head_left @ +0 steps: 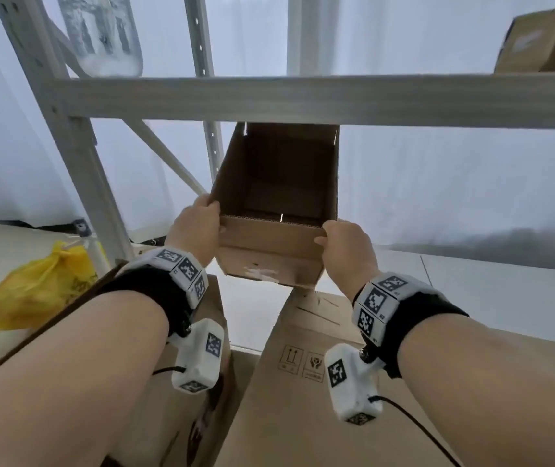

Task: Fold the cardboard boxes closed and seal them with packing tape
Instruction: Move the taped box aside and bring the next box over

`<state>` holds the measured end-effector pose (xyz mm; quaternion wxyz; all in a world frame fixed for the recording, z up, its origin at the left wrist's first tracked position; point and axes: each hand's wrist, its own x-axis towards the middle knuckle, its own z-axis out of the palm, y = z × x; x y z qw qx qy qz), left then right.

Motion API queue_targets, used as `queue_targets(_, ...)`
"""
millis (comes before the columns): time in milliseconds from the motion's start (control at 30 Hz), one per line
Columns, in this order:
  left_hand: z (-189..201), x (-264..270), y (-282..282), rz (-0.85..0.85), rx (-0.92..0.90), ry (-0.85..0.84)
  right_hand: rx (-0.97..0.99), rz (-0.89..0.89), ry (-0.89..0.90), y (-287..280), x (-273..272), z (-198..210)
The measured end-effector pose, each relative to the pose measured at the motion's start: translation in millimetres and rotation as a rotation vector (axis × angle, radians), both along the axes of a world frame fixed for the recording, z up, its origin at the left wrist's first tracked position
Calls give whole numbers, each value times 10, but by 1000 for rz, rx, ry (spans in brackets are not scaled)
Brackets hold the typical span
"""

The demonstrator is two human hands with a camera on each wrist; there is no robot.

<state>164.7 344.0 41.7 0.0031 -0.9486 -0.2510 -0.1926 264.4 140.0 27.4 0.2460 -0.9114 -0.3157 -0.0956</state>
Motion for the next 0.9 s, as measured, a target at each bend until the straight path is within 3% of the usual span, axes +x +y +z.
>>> queue_targets(133,-193,3,328,88,27,-75,15,32,98,440,32,-350)
queue_targets(233,-332,-43,443,178,-22,17,4,68,145,686,-70,-649)
queue_targets(367,-521,-160,477,294,-122,94,33,110,157,897,-158,-694)
queue_targets(600,-547,-270,507,225,-246,28,85,181,76,1091,-279,-559)
queue_targets(700,-573,-259,467,179,-267,111,104,208,119,1188,-337,-550)
queue_targets(900,-500,-312,400,143,-272,99,55,209,191,1099,-359,-508)
